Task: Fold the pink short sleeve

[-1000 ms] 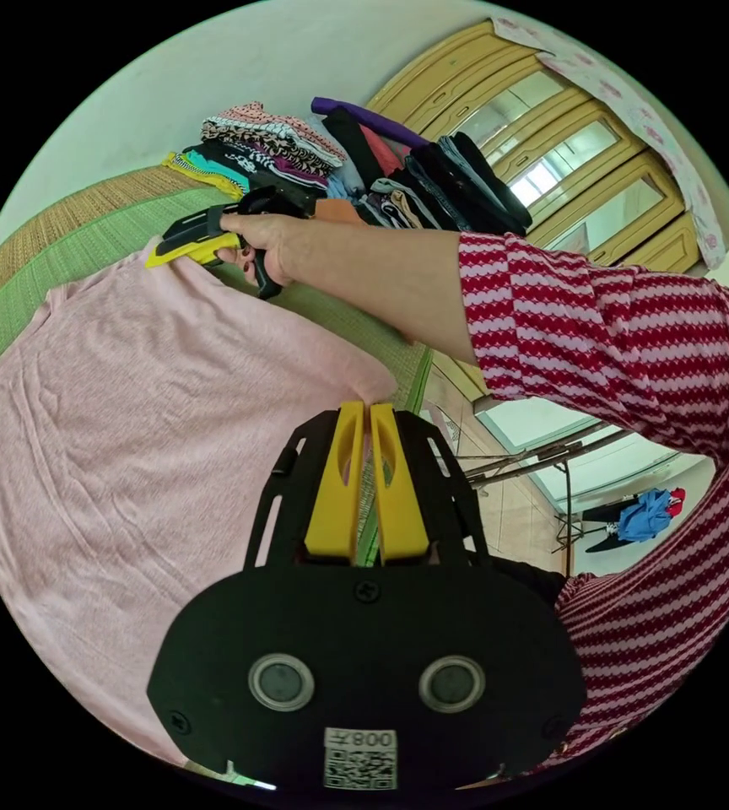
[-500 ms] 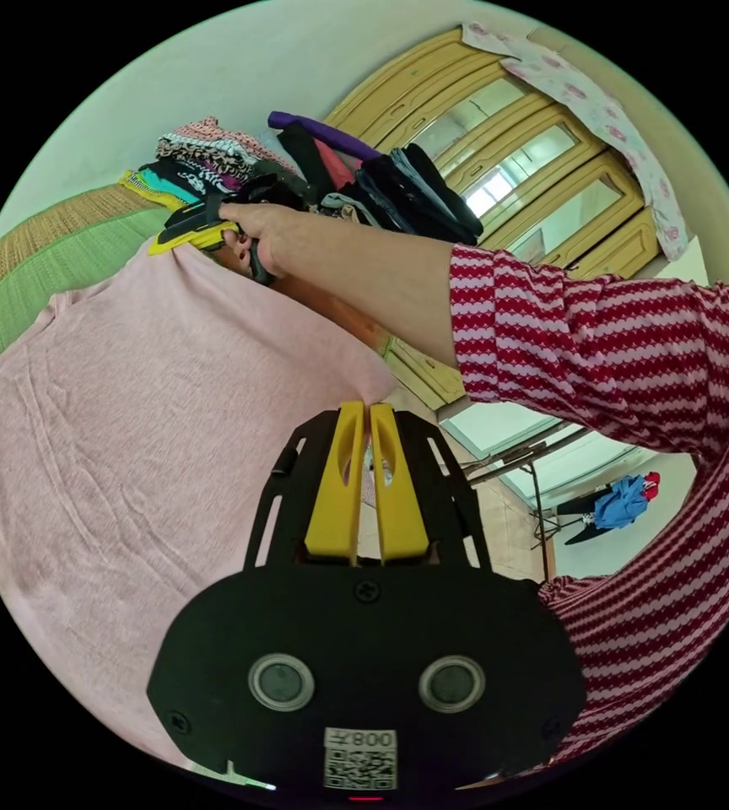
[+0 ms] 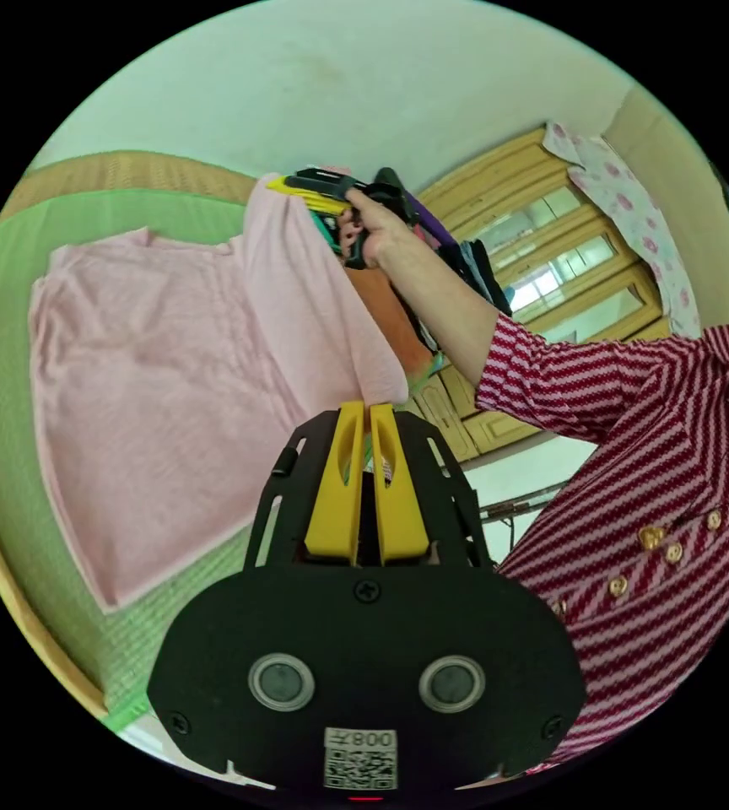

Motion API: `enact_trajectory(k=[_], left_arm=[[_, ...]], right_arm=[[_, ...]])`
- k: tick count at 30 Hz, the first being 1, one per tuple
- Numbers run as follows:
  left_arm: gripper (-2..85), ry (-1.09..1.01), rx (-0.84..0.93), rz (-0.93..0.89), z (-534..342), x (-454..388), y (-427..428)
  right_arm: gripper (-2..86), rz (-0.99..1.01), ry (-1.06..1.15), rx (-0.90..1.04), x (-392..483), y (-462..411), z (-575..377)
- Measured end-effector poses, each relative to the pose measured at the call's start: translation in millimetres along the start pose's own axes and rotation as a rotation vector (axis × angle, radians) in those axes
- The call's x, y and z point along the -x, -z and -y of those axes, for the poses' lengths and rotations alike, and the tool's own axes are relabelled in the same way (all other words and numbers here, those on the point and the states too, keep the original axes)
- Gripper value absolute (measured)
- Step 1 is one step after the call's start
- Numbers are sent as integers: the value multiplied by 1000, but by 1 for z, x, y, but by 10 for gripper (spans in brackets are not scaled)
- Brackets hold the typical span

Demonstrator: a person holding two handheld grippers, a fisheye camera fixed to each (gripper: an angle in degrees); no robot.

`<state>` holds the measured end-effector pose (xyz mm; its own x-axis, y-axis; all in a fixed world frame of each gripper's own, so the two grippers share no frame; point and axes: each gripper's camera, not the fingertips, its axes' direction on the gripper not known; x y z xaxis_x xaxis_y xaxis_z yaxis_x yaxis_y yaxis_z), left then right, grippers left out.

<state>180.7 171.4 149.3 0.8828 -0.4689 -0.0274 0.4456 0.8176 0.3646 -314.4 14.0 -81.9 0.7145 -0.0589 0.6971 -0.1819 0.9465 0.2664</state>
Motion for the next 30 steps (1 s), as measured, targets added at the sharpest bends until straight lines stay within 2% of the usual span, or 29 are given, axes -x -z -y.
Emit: enact_trajectory(k=[7,16,22,30], left_arm=[[7,215,-102,93,-45,70,45],[7,399,-179,58,-76,146,66],[7,482,-188,33,-87,186,70],[8,566,-225,-22,-96,229,77]], right_arm=[[15,-50,33,83,98,-59,47],[12,-181,51,179,183,-106,103],[13,-231,42,263,215,-135,133],[23,-259,63,308,255,-132,169]])
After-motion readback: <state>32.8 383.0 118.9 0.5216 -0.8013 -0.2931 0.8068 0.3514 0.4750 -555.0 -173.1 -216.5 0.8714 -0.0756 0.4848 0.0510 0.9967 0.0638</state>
